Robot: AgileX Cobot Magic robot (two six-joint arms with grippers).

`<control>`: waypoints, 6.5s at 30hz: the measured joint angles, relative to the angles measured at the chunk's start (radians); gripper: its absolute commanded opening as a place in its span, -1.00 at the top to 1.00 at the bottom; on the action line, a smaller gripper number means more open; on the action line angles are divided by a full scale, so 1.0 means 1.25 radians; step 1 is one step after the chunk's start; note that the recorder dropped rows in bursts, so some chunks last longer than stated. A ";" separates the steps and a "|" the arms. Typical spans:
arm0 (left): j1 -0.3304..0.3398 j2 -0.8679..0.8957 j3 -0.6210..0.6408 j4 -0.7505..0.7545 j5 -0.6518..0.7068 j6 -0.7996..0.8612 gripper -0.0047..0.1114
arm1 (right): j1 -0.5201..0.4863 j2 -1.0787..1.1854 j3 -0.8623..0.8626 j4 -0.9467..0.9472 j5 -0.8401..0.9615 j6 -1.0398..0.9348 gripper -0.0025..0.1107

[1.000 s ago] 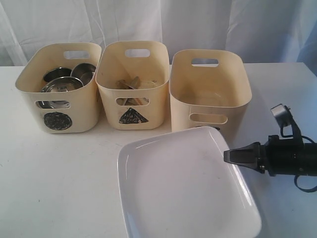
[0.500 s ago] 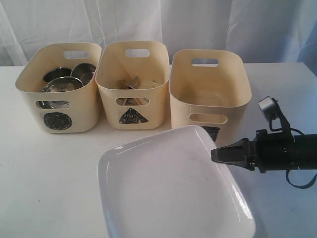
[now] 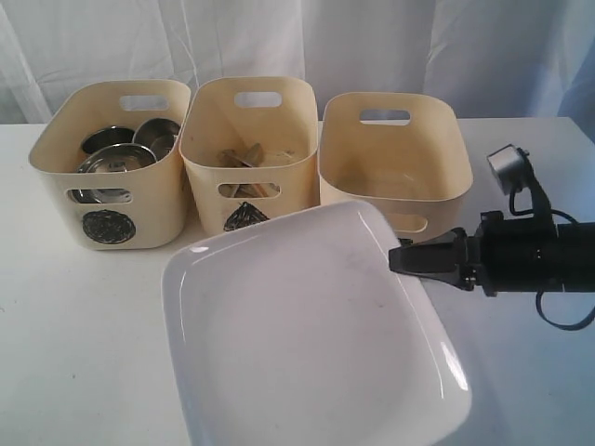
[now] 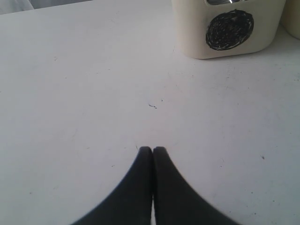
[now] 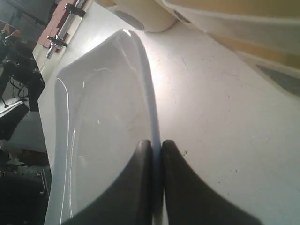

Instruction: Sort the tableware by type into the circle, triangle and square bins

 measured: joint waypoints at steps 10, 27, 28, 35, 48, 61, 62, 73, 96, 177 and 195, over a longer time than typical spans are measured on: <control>0.000 0.000 0.000 0.000 0.000 0.000 0.92 | 0.001 -0.081 0.002 0.116 0.000 0.049 0.96; 0.000 0.000 0.000 0.000 0.000 0.000 0.92 | 0.001 -0.131 -0.199 0.118 0.006 0.176 0.96; 0.000 0.000 0.000 0.000 0.000 0.000 0.92 | 0.001 -0.131 -0.212 0.118 0.007 0.180 0.96; 0.000 0.000 0.000 0.000 0.000 0.000 0.92 | -0.007 -0.131 -0.311 0.113 0.012 0.210 0.96; 0.000 0.000 0.000 0.000 0.000 0.000 0.92 | -0.094 -0.131 -0.389 0.113 -0.089 0.259 0.96; 0.000 0.000 0.000 0.000 0.000 0.000 0.92 | -0.111 -0.131 -0.389 0.111 -0.298 0.247 0.96; 0.000 0.000 0.000 0.000 0.000 0.000 0.92 | -0.111 -0.131 -0.389 0.111 -0.309 0.243 0.96; 0.000 0.000 0.000 0.000 0.000 0.000 0.92 | -0.111 -0.131 -0.389 0.113 -0.430 0.201 0.96; 0.000 0.000 0.000 0.000 0.000 0.000 0.92 | -0.090 -0.130 -0.389 -0.076 -0.495 0.187 0.96; 0.000 0.000 0.000 0.000 0.000 0.000 0.92 | 0.121 -0.239 -0.460 -0.496 -0.922 0.575 -0.18; 0.000 0.000 0.000 0.000 0.000 0.000 0.92 | 0.121 -0.657 -0.460 -0.471 -0.786 0.690 0.27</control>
